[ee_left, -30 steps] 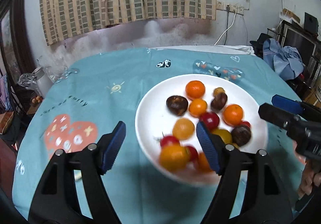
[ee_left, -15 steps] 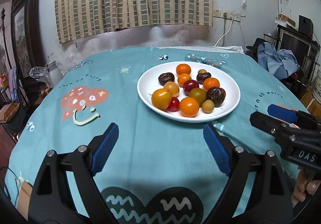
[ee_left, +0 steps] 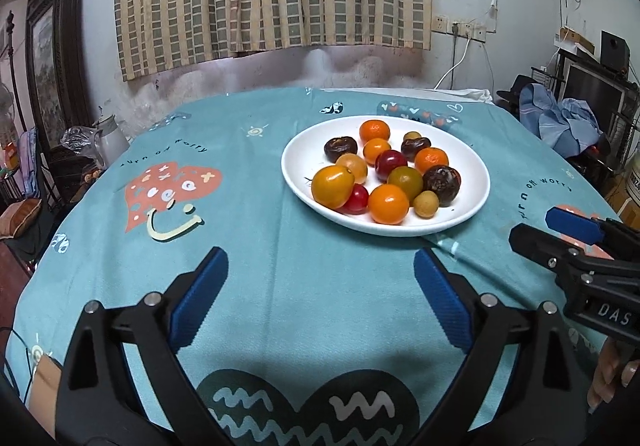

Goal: Organize fruits

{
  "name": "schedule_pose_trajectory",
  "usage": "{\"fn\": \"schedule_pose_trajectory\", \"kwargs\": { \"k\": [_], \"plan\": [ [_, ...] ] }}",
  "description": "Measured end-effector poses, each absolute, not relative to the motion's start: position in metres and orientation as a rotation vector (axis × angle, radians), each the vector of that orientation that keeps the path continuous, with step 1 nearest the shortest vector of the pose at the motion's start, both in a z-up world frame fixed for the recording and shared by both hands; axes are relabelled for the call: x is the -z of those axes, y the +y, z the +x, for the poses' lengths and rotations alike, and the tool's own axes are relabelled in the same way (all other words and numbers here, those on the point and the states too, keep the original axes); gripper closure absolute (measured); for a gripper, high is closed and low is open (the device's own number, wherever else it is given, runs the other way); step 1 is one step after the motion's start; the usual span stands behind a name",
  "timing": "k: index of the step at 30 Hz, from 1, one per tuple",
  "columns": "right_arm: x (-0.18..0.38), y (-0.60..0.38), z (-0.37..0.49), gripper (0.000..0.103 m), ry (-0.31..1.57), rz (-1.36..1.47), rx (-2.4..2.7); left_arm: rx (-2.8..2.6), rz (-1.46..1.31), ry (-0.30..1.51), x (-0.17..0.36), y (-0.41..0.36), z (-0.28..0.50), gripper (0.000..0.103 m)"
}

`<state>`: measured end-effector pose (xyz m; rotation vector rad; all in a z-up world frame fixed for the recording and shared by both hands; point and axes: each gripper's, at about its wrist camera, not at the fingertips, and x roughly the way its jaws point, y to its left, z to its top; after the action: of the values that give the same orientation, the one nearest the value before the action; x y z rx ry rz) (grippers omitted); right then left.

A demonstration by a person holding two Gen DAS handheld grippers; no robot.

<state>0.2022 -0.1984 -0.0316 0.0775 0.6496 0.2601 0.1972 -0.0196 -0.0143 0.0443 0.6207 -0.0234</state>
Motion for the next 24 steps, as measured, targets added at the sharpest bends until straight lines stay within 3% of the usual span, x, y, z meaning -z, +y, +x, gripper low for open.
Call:
{"fn": "schedule_pose_trajectory", "kwargs": {
  "k": [3, 5, 6, 7, 12, 24],
  "plan": [
    [0.031, -0.199, 0.201, 0.034, 0.647, 0.083, -0.233, 0.027, 0.046, 0.625, 0.014, -0.02, 0.197, 0.005],
    [0.031, -0.199, 0.199, 0.021, 0.649, 0.087, -0.213, 0.031, 0.042, 0.63, 0.014, -0.021, 0.196, 0.002],
    [0.03, -0.199, 0.197, 0.007, 0.641, 0.092, -0.208, 0.034, 0.04, 0.631, 0.014, -0.021, 0.195, 0.002],
    [0.028, -0.198, 0.193, 0.005, 0.614, 0.098, -0.2, 0.029, 0.04, 0.632, 0.013, -0.021, 0.193, 0.002],
    [0.021, -0.186, 0.18, 0.001, 0.552, 0.026, -0.209, -0.006, 0.071, 0.689, 0.013, -0.022, 0.195, 0.002],
    [0.028, -0.182, 0.181, 0.001, 0.621, -0.017, -0.203, -0.076, 0.18, 0.634, 0.01, -0.025, 0.19, 0.002]
  ]
}}
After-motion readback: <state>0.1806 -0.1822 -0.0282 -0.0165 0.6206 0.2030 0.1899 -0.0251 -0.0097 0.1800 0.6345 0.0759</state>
